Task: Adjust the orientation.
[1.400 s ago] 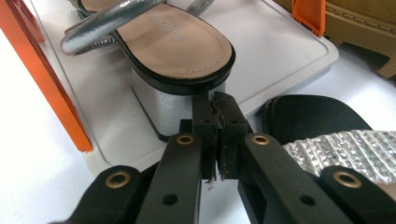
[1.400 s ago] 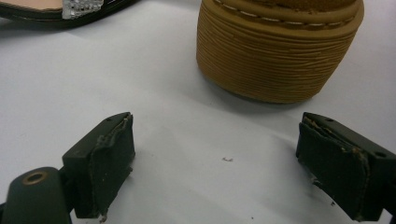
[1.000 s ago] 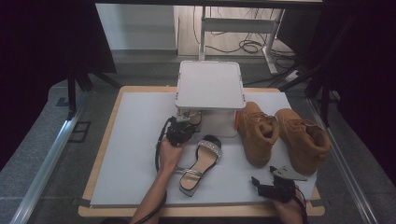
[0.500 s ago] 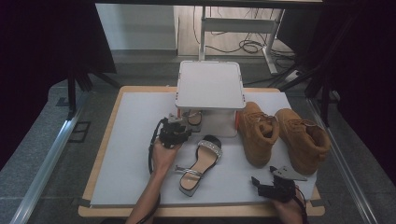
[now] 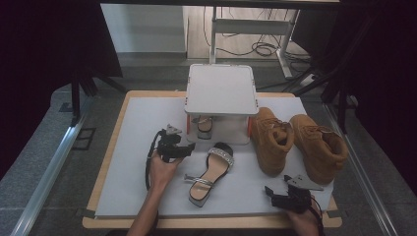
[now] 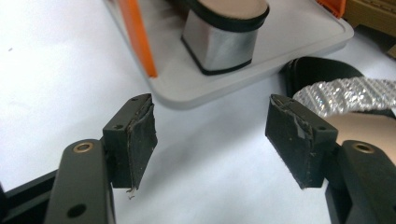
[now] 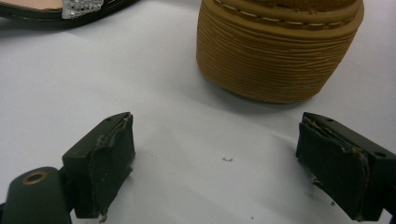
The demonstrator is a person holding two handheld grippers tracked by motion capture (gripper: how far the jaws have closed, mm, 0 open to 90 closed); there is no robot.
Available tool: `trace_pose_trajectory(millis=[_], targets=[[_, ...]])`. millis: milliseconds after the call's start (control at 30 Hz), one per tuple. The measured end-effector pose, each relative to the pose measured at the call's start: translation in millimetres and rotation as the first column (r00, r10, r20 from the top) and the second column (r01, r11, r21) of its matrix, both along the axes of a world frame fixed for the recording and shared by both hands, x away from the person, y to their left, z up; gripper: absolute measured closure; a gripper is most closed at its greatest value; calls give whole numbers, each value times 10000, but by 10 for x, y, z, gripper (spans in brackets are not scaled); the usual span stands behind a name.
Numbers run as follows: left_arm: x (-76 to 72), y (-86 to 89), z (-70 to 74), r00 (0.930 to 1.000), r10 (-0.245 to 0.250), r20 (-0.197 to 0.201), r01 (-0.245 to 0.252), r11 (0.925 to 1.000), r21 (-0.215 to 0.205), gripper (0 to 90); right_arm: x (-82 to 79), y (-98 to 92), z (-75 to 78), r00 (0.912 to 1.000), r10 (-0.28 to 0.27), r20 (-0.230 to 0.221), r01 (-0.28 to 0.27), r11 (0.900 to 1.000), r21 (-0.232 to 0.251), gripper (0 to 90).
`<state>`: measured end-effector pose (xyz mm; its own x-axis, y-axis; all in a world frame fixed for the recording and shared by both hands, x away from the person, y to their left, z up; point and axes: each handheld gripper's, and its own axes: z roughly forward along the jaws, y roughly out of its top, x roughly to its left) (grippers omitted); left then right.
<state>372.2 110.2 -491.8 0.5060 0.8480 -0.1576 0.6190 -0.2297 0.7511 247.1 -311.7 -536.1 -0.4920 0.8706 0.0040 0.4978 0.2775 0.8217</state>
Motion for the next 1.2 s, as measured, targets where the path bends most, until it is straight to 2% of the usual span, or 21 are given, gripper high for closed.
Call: trace_pose_trajectory(millis=[167, 333, 433, 533, 633, 833, 933, 1033, 1200], targets=[[-80, 120, -14, 9998, -174, 0, 174, 9997, -173, 316, 0, 0, 0, 10000, 0, -1, 0, 10000, 0, 114], [-178, 199, -9, 9994, -308, 187, 313, 9991, -291, 295, 0, 0, 0, 10000, 5, -4, -5, 10000, -10, 114], [-250, 230, -1, 9983, -393, 426, 401, 9990, -173, 273, 0, 0, 0, 10000, 6, -5, -6, 10000, -13, 114], [-316, 242, 0, 9972, -571, 473, 575, 9983, -69, 254, 0, 0, 1, 10000, 6, -6, -6, 10000, -13, 114], [-386, 233, -10, 9951, -924, 343, 919, 9956, 166, 224, 0, 0, 0, 10000, 5, -4, -5, 10000, -12, 114], [-542, 256, -58, 9949, -957, 335, 955, 9954, 56, 146, 0, 0, 0, 10000, 5, -5, -5, 10000, -13, 114], [-621, 313, -93, 9963, -824, 227, 828, 9964, -182, 137, 0, 0, 0, 10000, 5, -4, -5, 10000, -14, 114], [-690, 383, -133, 9964, -841, -35, 837, 9940, -705, 135, 0, 0, 0, 10000, 3, -4, -3, 10000, -13, 114], [-820, 449, -185, 9966, -721, -401, 688, 9946, -780, 135, 0, 1, 0, 10000, 4, 6, -4, 10000, -23, 113]])
